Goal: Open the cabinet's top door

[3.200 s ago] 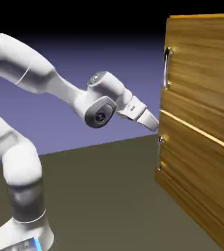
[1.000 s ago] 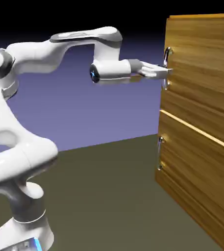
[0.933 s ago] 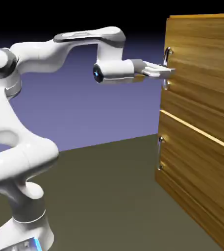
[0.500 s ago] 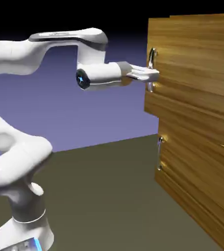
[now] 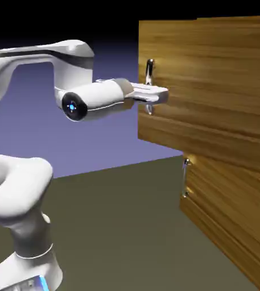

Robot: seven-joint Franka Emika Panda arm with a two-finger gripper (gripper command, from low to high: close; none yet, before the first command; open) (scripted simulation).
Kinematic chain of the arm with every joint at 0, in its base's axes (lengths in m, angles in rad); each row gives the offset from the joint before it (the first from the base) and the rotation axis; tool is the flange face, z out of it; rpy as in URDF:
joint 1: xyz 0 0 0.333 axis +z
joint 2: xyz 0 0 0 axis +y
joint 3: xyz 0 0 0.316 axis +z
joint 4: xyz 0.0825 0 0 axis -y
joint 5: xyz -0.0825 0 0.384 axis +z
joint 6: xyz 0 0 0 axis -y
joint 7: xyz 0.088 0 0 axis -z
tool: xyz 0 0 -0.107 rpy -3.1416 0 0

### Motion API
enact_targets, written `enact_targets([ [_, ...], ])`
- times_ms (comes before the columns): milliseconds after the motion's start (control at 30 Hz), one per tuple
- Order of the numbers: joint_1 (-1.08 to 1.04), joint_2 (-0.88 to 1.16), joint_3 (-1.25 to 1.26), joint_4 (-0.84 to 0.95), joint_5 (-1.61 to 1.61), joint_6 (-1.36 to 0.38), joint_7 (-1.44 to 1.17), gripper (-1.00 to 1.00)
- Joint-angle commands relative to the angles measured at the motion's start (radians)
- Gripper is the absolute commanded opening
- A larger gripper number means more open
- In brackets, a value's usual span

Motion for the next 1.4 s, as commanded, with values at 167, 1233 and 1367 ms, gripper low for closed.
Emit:
enact_targets([
  [167, -0.009, -0.029, -0.217, -0.021, -0.226, -0.192, 0.023, -1.0],
  [1233, 0.589, 0.477, -1.366, 0.746, -0.952, -1.208, -0.107, -1.0],
  [1367, 0.734, 0.478, -1.487, 0.851, -0.982, -1.272, -0.096, -1.0],
])
